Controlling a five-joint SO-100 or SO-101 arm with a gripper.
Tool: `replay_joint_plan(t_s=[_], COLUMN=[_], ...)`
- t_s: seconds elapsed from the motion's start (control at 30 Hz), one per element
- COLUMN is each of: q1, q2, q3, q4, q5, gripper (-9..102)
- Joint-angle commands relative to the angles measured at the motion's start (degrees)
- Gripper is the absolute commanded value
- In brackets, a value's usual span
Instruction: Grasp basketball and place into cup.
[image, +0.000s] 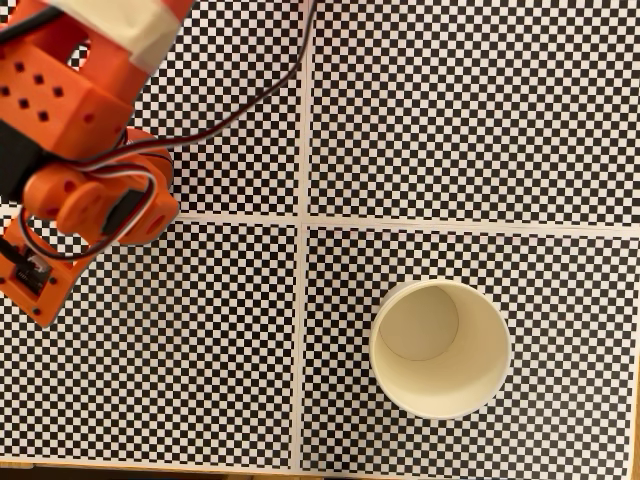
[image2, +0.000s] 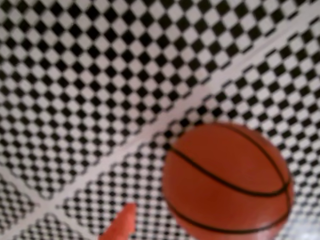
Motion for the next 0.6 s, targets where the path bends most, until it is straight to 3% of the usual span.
replay_joint_plan(t_s=[0.0,0.43,0.57], q1=[0.26,1.14,1.41], q2=[0.44,4.92,7.21], q3=[-2.02,1.49,5.89], q4=[-0.26,-0.53,-4.22], q5=[-0.62,-1.67,-1.58], gripper=[58,51,51])
